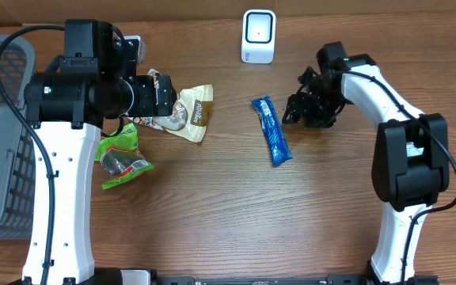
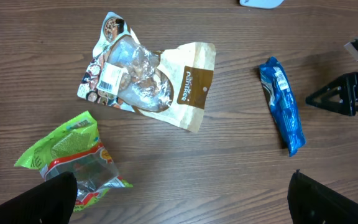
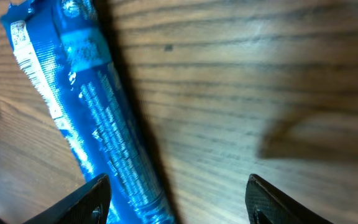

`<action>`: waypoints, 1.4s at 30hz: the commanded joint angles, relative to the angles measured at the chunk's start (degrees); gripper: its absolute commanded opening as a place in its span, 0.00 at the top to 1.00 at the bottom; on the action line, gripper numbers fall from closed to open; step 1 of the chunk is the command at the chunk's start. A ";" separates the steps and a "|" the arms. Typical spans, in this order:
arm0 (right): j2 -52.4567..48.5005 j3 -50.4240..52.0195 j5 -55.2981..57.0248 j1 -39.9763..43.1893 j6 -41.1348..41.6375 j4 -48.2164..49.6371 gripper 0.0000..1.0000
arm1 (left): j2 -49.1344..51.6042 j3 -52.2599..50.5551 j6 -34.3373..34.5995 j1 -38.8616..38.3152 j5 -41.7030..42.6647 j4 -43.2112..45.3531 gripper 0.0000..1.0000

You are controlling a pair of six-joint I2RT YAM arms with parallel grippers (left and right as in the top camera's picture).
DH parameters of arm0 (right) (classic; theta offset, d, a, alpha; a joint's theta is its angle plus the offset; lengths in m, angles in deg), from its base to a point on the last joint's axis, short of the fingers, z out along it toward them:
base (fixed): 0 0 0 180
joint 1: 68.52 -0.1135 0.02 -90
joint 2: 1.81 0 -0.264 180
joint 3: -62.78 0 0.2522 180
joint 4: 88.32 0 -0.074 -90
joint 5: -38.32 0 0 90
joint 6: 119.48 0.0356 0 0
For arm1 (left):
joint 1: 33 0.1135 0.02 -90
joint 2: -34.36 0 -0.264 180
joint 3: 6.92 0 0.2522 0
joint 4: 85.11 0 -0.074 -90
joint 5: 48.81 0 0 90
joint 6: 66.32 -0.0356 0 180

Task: Scan the item barcode

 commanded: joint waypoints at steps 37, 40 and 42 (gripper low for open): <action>16.70 2.01 9.92 -5.81 -5.31 2.01 0.96 | 0.22 -0.13 0.61 0.00 -0.09 0.00 0.00; 22.84 2.01 9.92 -6.91 -5.62 3.54 0.96 | 0.22 -0.13 0.61 0.00 -0.11 0.00 0.00; 26.12 2.03 9.92 -7.45 -5.62 4.37 0.96 | 0.22 -0.13 0.61 0.00 -0.09 -0.02 0.00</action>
